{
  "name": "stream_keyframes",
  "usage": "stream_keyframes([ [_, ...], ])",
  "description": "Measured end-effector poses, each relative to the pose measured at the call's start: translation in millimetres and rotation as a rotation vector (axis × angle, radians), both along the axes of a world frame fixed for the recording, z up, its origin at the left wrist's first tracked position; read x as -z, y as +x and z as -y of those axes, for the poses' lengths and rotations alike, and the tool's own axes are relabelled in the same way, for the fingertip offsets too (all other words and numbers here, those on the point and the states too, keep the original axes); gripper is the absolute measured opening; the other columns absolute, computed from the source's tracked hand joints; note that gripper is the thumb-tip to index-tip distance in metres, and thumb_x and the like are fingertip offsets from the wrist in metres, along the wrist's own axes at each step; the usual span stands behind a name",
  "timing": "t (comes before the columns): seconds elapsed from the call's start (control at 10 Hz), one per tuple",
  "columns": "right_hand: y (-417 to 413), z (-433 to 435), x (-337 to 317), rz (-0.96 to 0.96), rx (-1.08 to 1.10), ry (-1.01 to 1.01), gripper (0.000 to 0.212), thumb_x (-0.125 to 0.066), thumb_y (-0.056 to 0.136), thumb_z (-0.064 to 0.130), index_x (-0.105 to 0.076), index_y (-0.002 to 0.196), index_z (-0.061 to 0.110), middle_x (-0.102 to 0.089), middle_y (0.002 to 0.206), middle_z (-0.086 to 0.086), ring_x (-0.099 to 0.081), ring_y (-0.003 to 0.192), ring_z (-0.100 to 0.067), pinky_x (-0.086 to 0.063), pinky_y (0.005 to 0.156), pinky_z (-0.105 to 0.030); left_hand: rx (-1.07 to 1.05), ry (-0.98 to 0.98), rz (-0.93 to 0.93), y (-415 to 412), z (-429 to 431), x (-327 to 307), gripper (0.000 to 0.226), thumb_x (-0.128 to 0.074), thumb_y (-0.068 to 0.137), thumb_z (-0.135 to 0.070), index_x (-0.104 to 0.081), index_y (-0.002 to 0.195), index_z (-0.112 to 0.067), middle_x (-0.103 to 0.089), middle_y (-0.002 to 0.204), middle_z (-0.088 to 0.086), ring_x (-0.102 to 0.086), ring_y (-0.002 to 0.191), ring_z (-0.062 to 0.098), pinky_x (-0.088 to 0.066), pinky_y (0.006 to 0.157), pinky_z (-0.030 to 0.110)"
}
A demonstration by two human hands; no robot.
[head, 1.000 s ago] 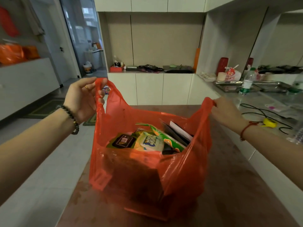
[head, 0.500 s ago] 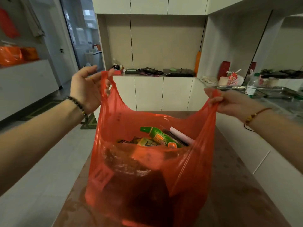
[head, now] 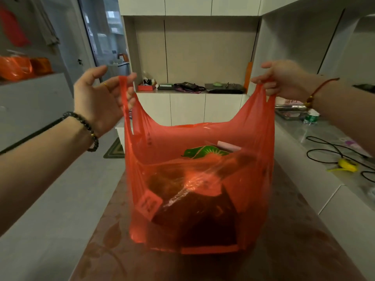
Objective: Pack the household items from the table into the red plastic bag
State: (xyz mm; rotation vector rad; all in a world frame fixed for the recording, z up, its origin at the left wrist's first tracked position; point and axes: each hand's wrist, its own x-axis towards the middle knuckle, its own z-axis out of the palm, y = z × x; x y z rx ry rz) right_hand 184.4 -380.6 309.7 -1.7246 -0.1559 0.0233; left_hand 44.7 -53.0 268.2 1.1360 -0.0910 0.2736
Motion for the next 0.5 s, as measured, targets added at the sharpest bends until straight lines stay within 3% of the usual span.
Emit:
stream_keyframes([
  [0.1,3,9,17,0.041,0.101,-0.045,0.031,-0.036,0.086,-0.010,-0.043,0.091,0.020,-0.059,0.077,-0.014,-0.029,0.033,-0.004,-0.024,0.030,-0.013,0.100,0.010,0.001,-4,7,5,0.066,-0.061,0.054,-0.044,-0.061,0.109,-0.007,-0.065,0.104,-0.001,-0.063,0.072,0.007,-0.054,0.071,0.024],
  [0.2,-2,21,33,0.013,0.083,-0.110,0.030,-0.044,0.084,-0.013,-0.050,0.096,0.014,-0.057,0.076,-0.016,-0.037,0.041,-0.008,-0.032,0.033,-0.013,0.159,0.011,-0.034,-7,13,15,0.061,-0.064,0.051,-0.043,-0.064,0.103,-0.011,-0.068,0.101,-0.003,-0.065,0.069,0.008,-0.056,0.068,0.023],
  [0.3,-21,31,41,-0.025,0.041,-0.355,0.040,-0.055,0.084,-0.006,-0.050,0.122,0.008,-0.060,0.081,-0.011,-0.050,0.058,-0.014,-0.049,0.048,-0.022,0.171,0.003,-0.067,-8,20,27,0.043,-0.055,0.071,-0.039,-0.062,0.105,-0.013,-0.066,0.102,-0.004,-0.065,0.068,0.007,-0.056,0.066,0.023],
  [0.4,-49,35,31,0.220,0.110,-0.584,0.042,-0.060,0.086,0.014,-0.050,0.127,0.015,-0.059,0.112,-0.010,-0.055,0.083,-0.017,-0.046,0.072,-0.029,0.168,-0.026,-0.084,-7,23,33,0.038,-0.040,0.086,-0.038,-0.059,0.109,-0.013,-0.066,0.105,-0.005,-0.065,0.068,0.008,-0.056,0.065,0.022],
  [0.5,-95,41,9,0.557,0.074,-0.192,0.031,-0.064,0.079,0.034,-0.062,0.110,0.032,-0.068,0.107,0.002,-0.062,0.089,-0.013,-0.053,0.075,-0.029,0.159,0.006,-0.099,-11,28,36,0.043,-0.043,0.084,-0.039,-0.058,0.115,-0.014,-0.067,0.105,-0.006,-0.065,0.067,0.007,-0.056,0.065,0.023],
])
